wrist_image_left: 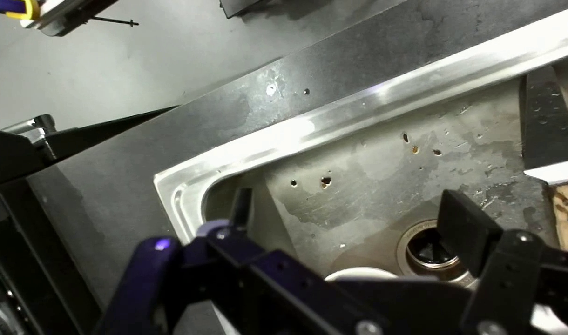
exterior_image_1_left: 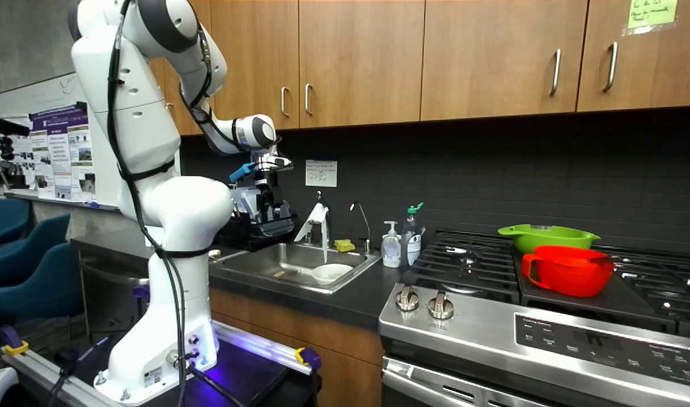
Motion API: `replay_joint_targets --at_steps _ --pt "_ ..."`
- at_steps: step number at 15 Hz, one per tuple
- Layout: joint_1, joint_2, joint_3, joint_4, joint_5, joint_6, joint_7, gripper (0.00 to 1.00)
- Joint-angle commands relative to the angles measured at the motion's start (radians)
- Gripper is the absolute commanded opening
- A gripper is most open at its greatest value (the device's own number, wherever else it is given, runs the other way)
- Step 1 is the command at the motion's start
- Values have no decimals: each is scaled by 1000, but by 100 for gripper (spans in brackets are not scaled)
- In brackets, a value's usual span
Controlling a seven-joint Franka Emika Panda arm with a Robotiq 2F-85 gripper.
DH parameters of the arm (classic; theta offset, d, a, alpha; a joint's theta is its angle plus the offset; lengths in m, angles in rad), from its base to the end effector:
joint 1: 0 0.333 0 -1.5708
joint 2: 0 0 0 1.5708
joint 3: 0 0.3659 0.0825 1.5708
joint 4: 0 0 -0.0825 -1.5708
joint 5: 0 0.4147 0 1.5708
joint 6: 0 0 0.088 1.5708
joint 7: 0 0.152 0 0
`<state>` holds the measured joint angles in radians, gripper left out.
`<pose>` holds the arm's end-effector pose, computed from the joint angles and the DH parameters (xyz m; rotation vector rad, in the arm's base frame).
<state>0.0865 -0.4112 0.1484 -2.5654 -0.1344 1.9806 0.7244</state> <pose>0.3751 0.0733 0.3769 2.8294 -0.6361 -0.1149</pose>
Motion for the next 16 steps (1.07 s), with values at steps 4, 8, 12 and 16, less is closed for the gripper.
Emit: replay_joint_targets --at_steps 4,8,12,16 --pt "-16 -17 4 -57 32 106 -67 100" --pt "-27 0 23 -42 11 86 -45 100" --pt "-28 0 25 -42 11 86 -45 100" --pt "-28 0 25 -42 11 86 -45 100"
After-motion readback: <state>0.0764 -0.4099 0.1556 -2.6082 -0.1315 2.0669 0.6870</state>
